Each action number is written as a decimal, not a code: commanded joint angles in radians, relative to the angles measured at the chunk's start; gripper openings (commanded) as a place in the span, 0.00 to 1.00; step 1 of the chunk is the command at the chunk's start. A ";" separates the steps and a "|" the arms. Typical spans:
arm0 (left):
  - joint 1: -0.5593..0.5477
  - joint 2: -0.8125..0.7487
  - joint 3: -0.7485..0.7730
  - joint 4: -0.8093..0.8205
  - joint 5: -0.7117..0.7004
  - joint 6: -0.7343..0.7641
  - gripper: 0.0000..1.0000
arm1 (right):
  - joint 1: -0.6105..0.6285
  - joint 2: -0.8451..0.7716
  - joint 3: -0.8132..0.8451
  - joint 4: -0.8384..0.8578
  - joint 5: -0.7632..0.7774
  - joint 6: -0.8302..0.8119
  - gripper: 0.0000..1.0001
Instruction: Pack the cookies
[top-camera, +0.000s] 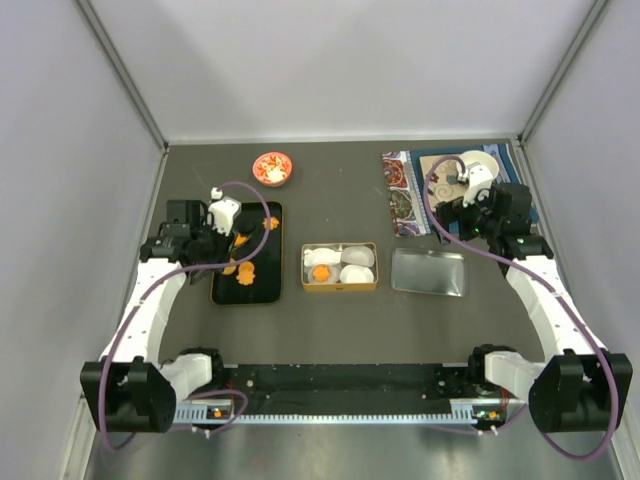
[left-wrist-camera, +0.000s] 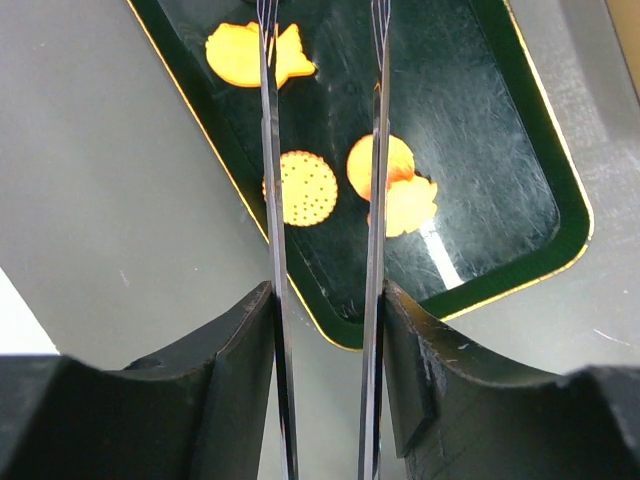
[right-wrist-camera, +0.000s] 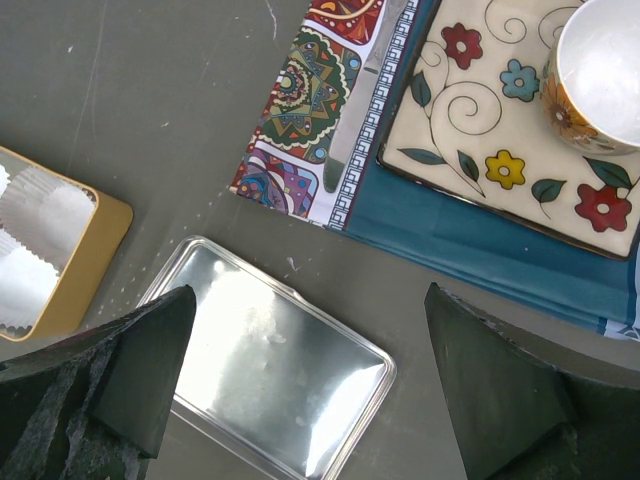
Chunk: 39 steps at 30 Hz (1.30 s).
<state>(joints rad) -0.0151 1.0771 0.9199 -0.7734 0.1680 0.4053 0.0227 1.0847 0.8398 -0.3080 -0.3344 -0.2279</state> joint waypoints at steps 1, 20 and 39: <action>0.040 0.041 0.010 0.103 0.033 0.029 0.49 | -0.010 0.000 0.050 0.001 -0.012 -0.014 0.99; 0.101 0.188 0.046 0.168 0.041 0.046 0.51 | -0.010 0.011 0.050 0.001 -0.011 -0.021 0.99; 0.127 0.320 0.131 0.157 0.082 0.050 0.53 | -0.012 0.011 0.050 0.001 -0.003 -0.025 0.99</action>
<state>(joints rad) 0.1040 1.3777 0.9909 -0.6384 0.2207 0.4458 0.0227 1.0901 0.8398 -0.3225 -0.3340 -0.2363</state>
